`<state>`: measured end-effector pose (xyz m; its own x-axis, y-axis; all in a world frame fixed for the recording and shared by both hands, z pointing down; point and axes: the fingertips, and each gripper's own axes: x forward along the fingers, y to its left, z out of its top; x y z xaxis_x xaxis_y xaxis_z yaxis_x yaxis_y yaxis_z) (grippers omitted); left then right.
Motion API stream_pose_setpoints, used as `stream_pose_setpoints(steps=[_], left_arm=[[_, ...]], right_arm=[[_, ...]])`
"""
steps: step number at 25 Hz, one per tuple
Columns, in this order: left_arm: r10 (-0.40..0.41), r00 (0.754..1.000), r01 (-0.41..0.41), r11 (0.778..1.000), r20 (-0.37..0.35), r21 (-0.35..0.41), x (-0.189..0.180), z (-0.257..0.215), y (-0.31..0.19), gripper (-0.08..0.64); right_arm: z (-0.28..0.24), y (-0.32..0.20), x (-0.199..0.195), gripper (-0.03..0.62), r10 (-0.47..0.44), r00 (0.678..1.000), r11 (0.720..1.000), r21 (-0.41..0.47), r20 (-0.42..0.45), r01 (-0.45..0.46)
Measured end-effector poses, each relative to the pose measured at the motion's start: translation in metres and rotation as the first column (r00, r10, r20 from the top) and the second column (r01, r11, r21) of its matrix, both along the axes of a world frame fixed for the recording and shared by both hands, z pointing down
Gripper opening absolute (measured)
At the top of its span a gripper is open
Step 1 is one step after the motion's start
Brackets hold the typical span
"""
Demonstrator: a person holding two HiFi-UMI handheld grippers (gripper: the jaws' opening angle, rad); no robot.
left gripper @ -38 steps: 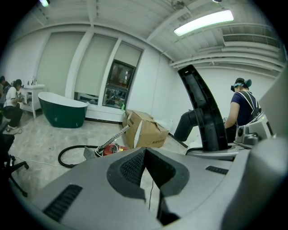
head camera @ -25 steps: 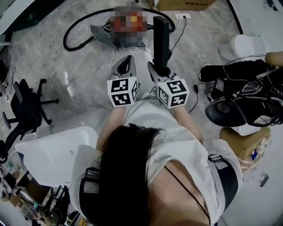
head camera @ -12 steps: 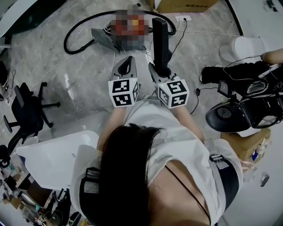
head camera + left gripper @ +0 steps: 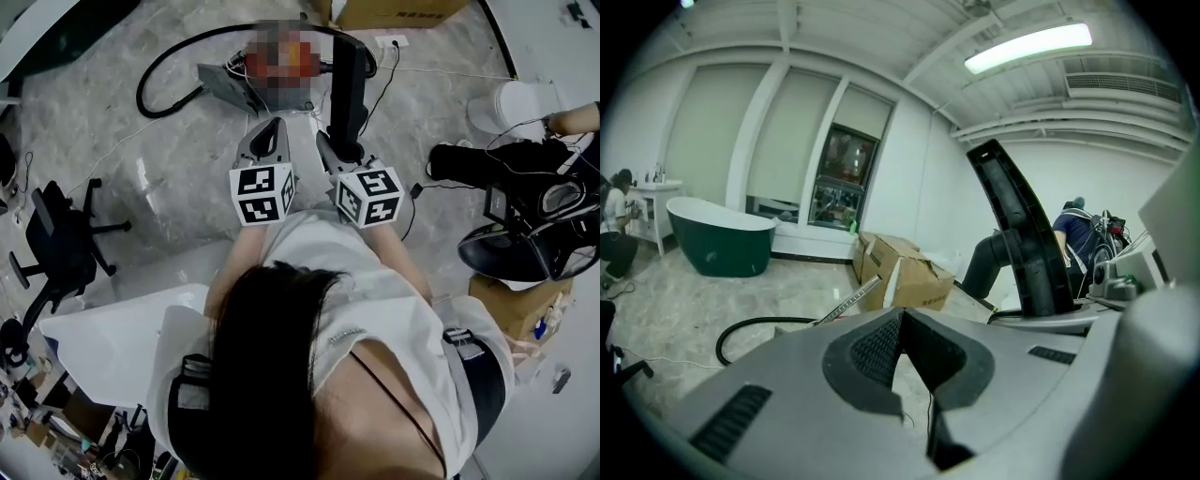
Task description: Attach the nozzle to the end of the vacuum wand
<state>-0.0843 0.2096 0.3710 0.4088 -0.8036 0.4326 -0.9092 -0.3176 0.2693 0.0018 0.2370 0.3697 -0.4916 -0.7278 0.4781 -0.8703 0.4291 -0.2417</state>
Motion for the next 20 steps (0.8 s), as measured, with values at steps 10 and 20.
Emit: stream_pose_setpoints(steps=[10, 20], left_arm=[[0.046, 0.999, -0.046, 0.999, 0.009, 0.018, -0.021, -0.008, -0.026, 0.003], [0.070, 0.998, -0.070, 0.997, 0.005, 0.018, -0.023, -0.008, -0.041, 0.002]], right_arm=[[-0.002, -0.022, -0.023, 0.083, 0.059, 0.996, 0.998, -0.016, 0.062, -0.058], [0.000, -0.037, -0.030, 0.083, 0.097, 0.990, 0.995, -0.027, 0.101, -0.095]])
